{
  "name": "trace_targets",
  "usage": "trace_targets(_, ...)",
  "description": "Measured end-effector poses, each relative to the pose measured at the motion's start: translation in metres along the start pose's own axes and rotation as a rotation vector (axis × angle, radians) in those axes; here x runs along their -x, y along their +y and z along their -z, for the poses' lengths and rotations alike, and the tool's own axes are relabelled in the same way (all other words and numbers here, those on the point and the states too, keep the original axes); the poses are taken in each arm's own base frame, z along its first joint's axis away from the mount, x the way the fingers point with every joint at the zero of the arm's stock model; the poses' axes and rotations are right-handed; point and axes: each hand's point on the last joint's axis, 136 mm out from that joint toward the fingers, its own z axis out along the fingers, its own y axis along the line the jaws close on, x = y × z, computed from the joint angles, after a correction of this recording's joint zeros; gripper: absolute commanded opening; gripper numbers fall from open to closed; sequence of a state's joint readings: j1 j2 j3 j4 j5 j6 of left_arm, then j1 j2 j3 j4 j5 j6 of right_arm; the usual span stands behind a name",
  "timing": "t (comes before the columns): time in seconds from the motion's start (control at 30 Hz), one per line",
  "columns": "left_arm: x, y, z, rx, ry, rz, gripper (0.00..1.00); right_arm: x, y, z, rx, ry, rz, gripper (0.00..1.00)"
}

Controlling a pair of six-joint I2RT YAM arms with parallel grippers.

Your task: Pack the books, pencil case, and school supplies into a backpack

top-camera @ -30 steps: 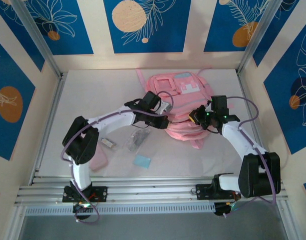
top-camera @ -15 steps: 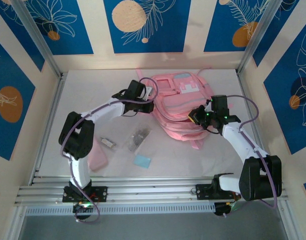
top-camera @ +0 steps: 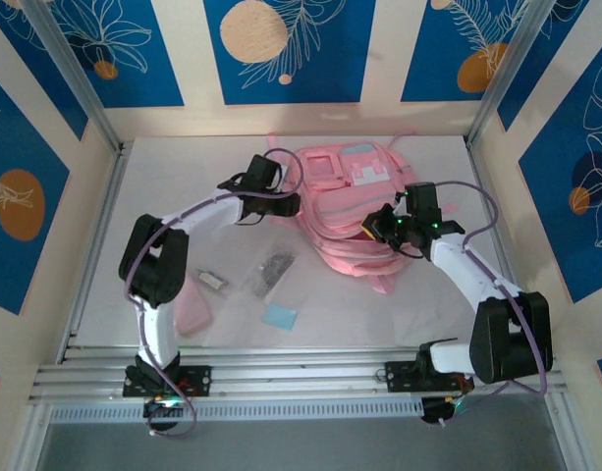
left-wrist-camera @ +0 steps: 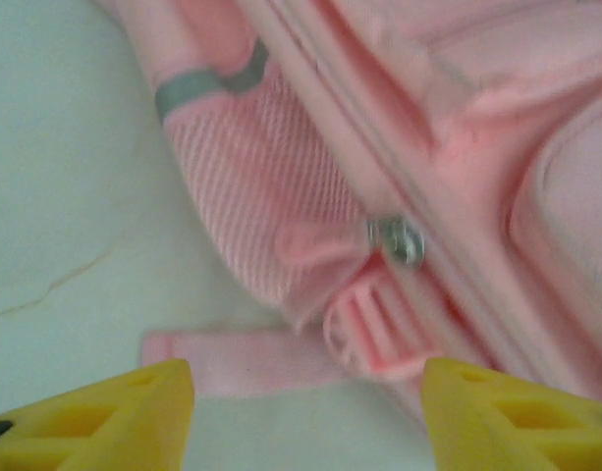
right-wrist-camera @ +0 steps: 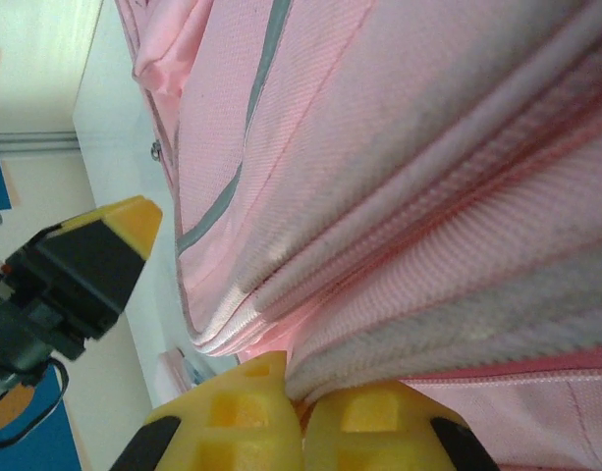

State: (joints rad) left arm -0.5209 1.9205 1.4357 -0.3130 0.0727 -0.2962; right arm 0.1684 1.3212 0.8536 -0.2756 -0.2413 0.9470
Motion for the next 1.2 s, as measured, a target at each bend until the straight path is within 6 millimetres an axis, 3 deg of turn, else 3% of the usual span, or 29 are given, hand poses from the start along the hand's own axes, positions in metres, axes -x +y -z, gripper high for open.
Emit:
trace_targets(0.17, -0.040, 0.008, 0.032, 0.016, 0.081, -0.012, 0.79, -0.005, 0.005, -0.003, 0.008, 0.022, 0.028, 0.68)
trace_targets(0.23, -0.057, 0.011, 0.040, 0.022, 0.122, -0.010, 0.82, -0.006, 0.008, -0.004, 0.011, 0.026, 0.047, 0.98)
trace_targets(0.47, -0.116, 0.016, 0.044, 0.024, 0.298, -0.029, 0.91, -0.010, 0.011, -0.001, -0.002, 0.036, 0.105, 0.99)
trace_targets(0.8, -0.155, 0.008, 0.025, 0.011, 0.435, -0.096, 0.92, -0.013, 0.013, 0.005, -0.006, 0.034, 0.123, 1.00)
trace_targets(0.9, -0.164, 0.012, 0.019, 0.028, 0.466, -0.106, 0.87, -0.014, 0.012, 0.005, -0.009, 0.035, 0.123, 1.00)
trace_targets(1.1, -0.163, 0.019, 0.017, 0.060, 0.465, -0.113, 0.50, -0.014, 0.012, 0.006, -0.010, 0.031, 0.124, 0.99)
trace_targets(1.2, -0.162, 0.022, 0.016, 0.075, 0.462, -0.105, 0.43, -0.013, 0.012, 0.006, -0.012, 0.030, 0.124, 0.99)
